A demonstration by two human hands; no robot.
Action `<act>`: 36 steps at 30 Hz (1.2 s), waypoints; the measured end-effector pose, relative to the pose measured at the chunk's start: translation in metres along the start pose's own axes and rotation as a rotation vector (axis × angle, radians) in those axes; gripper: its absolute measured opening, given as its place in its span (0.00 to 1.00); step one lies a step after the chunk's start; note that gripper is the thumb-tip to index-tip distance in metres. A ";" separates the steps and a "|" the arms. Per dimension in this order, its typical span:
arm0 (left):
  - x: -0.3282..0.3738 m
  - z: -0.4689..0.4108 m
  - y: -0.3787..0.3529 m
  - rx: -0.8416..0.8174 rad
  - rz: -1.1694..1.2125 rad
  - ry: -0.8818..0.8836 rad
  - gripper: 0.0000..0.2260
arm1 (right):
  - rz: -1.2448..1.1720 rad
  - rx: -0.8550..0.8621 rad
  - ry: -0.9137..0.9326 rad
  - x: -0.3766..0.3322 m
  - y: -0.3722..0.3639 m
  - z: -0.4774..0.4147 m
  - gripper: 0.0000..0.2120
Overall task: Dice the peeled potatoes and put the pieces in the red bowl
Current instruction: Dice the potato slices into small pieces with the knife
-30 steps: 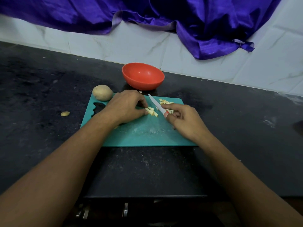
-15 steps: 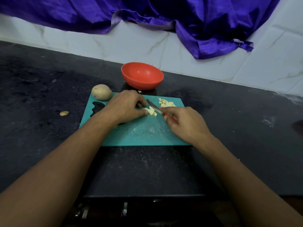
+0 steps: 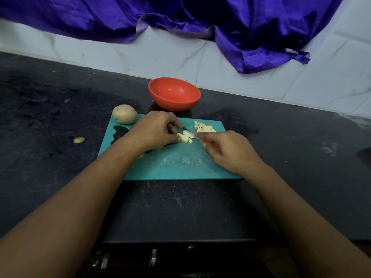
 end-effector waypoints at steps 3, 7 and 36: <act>0.001 0.001 0.001 -0.026 -0.013 0.003 0.17 | 0.009 -0.017 0.033 0.002 0.000 0.000 0.19; 0.001 0.001 0.001 -0.039 -0.004 0.008 0.11 | -0.053 0.043 -0.019 0.006 -0.004 0.001 0.19; 0.000 -0.003 -0.004 0.013 -0.157 -0.095 0.14 | -0.122 0.039 -0.206 -0.045 -0.008 -0.006 0.18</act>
Point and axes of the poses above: each hand's wrist, its own z-axis away from the middle knuckle, its own y-axis out of the back of the hand, x = y × z, the point moved 2 cm from there along -z, towards the middle knuckle, and after that the axes turned 15 degrees about y, right-handed, at the moved point
